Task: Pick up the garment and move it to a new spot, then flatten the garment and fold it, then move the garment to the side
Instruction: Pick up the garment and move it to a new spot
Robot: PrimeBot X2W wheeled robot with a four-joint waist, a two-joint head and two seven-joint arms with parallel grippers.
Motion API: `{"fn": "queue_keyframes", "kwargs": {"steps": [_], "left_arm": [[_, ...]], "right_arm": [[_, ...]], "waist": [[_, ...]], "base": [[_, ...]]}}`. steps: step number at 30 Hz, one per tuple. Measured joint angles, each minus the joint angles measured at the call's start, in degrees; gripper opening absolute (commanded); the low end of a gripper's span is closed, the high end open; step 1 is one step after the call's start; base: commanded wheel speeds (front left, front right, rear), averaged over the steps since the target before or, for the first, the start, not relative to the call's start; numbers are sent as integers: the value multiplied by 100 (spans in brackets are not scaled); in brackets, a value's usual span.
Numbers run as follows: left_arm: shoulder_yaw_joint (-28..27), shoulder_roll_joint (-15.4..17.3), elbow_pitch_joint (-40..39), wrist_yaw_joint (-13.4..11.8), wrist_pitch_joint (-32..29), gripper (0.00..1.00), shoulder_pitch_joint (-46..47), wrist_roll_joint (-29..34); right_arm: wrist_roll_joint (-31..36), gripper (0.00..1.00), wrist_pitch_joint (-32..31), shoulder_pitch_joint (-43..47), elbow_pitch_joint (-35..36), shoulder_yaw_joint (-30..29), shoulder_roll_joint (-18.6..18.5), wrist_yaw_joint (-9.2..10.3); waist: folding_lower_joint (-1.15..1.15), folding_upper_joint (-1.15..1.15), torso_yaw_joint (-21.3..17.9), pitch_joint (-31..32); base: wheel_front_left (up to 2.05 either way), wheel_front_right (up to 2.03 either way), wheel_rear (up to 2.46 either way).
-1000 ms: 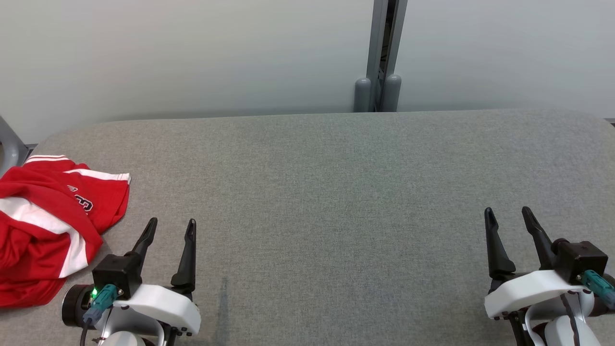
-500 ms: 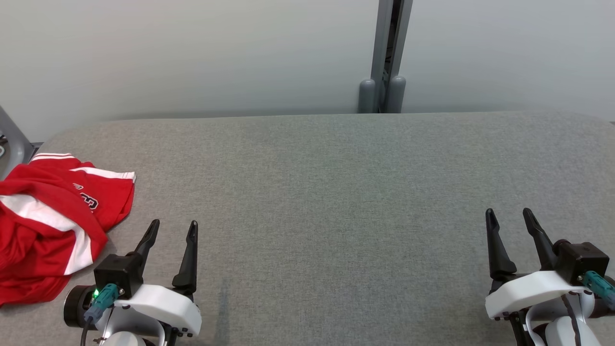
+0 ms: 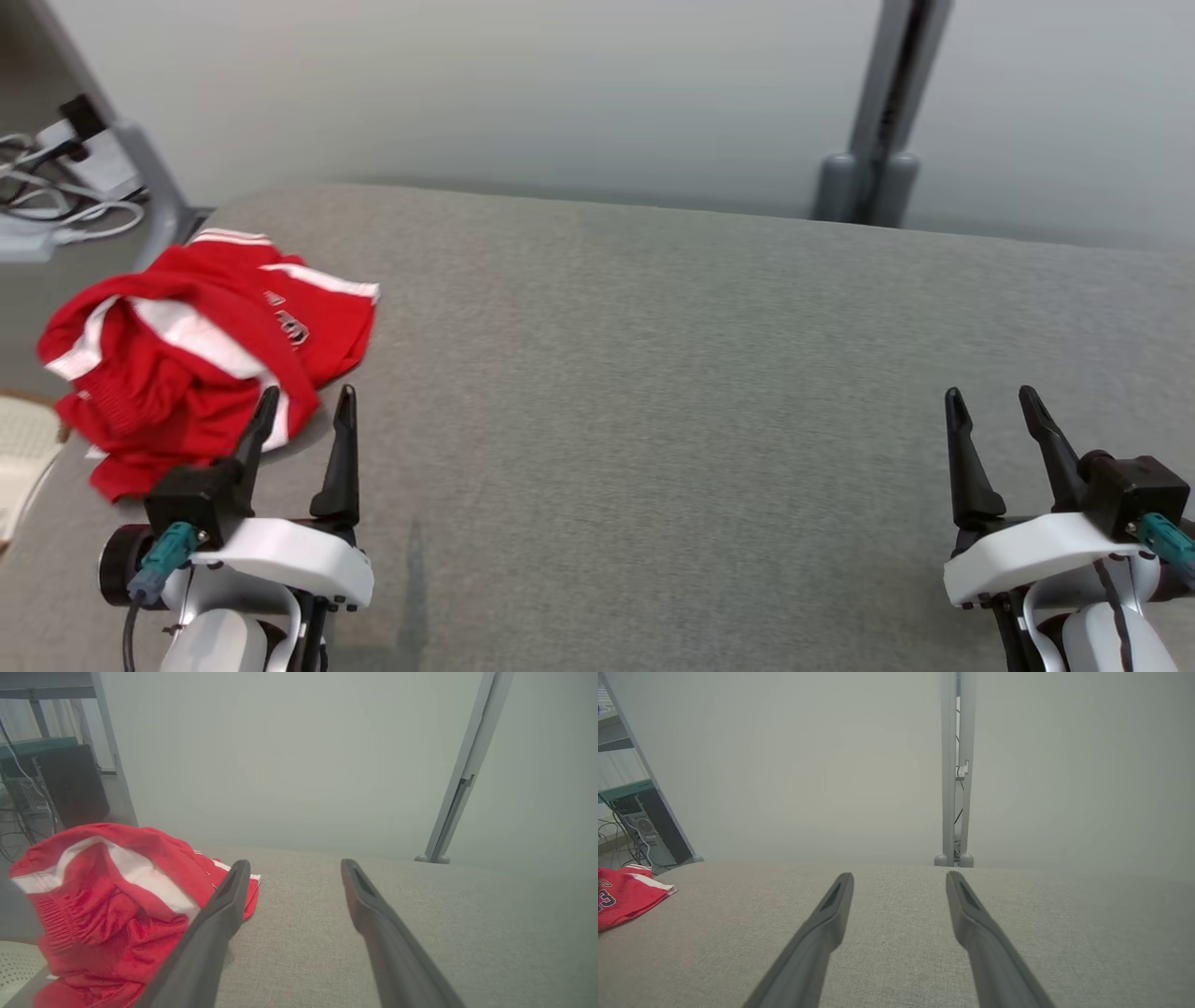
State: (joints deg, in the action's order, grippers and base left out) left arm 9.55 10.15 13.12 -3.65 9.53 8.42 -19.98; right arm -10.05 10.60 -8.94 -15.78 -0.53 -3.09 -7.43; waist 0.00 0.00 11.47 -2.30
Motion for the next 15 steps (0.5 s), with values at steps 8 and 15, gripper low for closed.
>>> {"fn": "queue_keyframes", "kwargs": {"steps": [8, 15], "left_arm": [[-182, 26, 76, -48, 167, 100, 74, -146], [-312, 19, 143, -96, 266, 100, 82, -282]], "right_arm": [[21, 100, -100, -114, 99, 154, -14, 0], [7, 100, -125, -233, 140, 281, -22, 0]], "waist": [[0, 0, 801, -99], [0, 0, 1346, -209]], "base": [[0, 0, 0], [0, 0, 0]]}}
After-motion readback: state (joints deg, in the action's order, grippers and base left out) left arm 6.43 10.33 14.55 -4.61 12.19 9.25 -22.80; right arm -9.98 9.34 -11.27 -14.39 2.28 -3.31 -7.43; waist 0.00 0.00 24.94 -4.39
